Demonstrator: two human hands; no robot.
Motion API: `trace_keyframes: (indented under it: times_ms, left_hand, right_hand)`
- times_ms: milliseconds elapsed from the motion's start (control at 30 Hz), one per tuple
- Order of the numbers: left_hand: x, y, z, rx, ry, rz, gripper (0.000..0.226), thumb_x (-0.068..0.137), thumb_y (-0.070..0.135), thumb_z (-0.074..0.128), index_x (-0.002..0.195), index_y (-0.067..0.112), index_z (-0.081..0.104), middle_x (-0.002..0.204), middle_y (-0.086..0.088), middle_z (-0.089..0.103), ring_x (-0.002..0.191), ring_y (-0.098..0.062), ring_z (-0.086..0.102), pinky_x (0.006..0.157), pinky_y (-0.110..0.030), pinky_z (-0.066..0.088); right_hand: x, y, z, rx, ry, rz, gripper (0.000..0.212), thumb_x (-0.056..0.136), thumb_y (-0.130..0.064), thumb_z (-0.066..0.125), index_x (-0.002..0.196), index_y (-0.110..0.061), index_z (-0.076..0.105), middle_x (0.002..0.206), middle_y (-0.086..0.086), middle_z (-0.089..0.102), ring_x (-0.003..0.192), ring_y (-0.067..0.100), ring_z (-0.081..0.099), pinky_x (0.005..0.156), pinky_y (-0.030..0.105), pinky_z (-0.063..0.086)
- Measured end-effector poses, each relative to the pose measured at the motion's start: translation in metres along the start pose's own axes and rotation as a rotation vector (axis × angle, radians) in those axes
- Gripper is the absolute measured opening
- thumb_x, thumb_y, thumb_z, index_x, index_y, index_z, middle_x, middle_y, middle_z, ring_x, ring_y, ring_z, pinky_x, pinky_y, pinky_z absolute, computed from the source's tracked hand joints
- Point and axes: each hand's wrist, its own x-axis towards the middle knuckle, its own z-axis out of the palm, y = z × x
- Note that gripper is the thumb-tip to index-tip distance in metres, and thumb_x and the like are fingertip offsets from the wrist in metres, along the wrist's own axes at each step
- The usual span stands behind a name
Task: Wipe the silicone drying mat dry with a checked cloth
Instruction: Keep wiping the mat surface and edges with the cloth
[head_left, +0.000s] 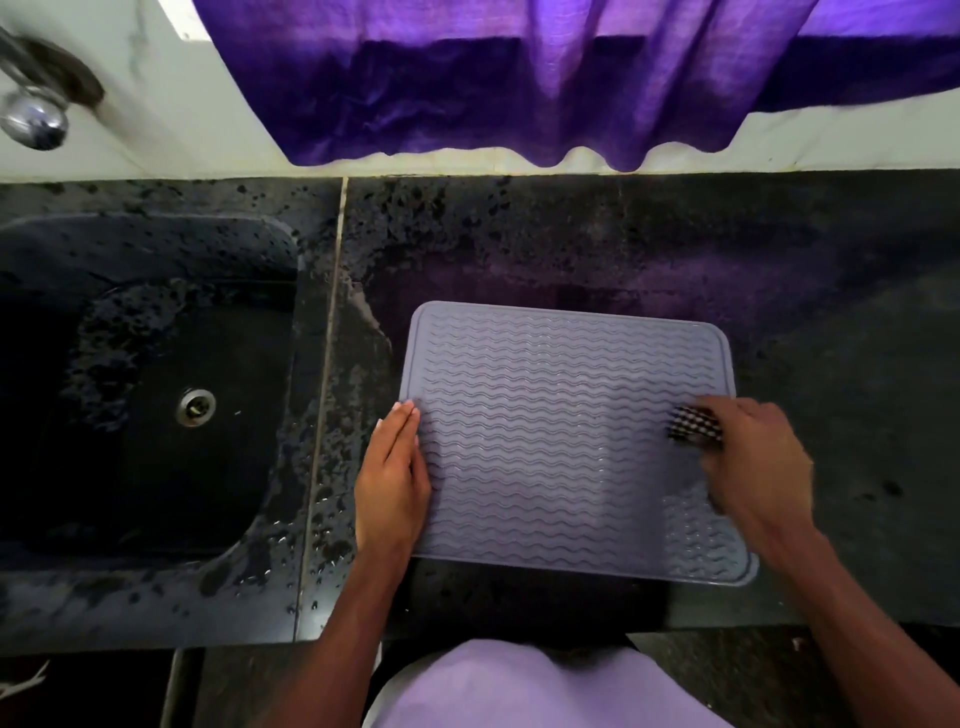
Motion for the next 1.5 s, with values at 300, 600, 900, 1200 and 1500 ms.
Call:
trace_keyframes:
  times_ms: [300, 600, 900, 1200, 1500]
  left_hand:
    - [0.000, -0.008, -0.007, 0.151, -0.019, 0.118, 0.046, 0.103, 0.017, 0.035, 0.135, -0.005, 0.060, 0.141, -0.016, 0.061, 0.137, -0.034, 0.051, 0.128, -0.029, 0.013]
    - [0.000, -0.012, -0.007, 0.241, -0.037, 0.138, 0.051, 0.087, -0.006, 0.056, 0.138, -0.001, 0.060, 0.145, -0.011, 0.058, 0.142, -0.032, 0.046, 0.127, -0.036, 0.013]
    - [0.003, -0.003, -0.003, 0.239, -0.050, 0.052, 0.060, 0.078, -0.015, 0.075, 0.135, -0.003, 0.060, 0.140, -0.016, 0.062, 0.132, -0.036, 0.057, 0.116, -0.046, 0.036]
    - [0.015, -0.002, -0.001, 0.274, -0.070, 0.188, 0.055, 0.080, -0.011, 0.069, 0.134, -0.006, 0.059, 0.141, -0.020, 0.060, 0.130, -0.037, 0.058, 0.108, -0.050, 0.042]
    - [0.015, -0.007, -0.001, 0.237, -0.082, 0.150, 0.050, 0.087, 0.005, 0.044, 0.134, -0.003, 0.062, 0.141, -0.016, 0.060, 0.131, -0.031, 0.059, 0.122, -0.036, 0.021]
  right_hand:
    - [-0.015, -0.193, 0.071, 0.283, -0.133, -0.412, 0.042, 0.074, -0.007, 0.072, 0.112, -0.023, 0.066, 0.103, -0.004, 0.066, 0.101, 0.016, 0.055, 0.083, 0.035, 0.052]
    - [-0.011, -0.200, 0.077, 0.093, -0.157, -0.379, 0.047, 0.078, -0.006, 0.071, 0.119, -0.028, 0.064, 0.114, -0.003, 0.062, 0.112, 0.022, 0.052, 0.082, 0.043, 0.053]
    - [-0.011, -0.110, 0.045, -0.047, -0.092, -0.146, 0.053, 0.058, -0.002, 0.083, 0.105, -0.024, 0.071, 0.102, -0.001, 0.069, 0.098, 0.026, 0.059, 0.071, 0.039, 0.055]
    - [-0.007, -0.188, 0.059, 0.182, -0.097, -0.317, 0.055, 0.069, -0.002, 0.076, 0.117, -0.027, 0.065, 0.109, -0.005, 0.067, 0.103, 0.018, 0.057, 0.083, 0.036, 0.053]
    - [-0.014, -0.204, 0.076, 0.089, -0.192, -0.326, 0.053, 0.079, -0.011, 0.072, 0.126, -0.031, 0.057, 0.121, -0.004, 0.057, 0.117, 0.021, 0.048, 0.086, 0.040, 0.052]
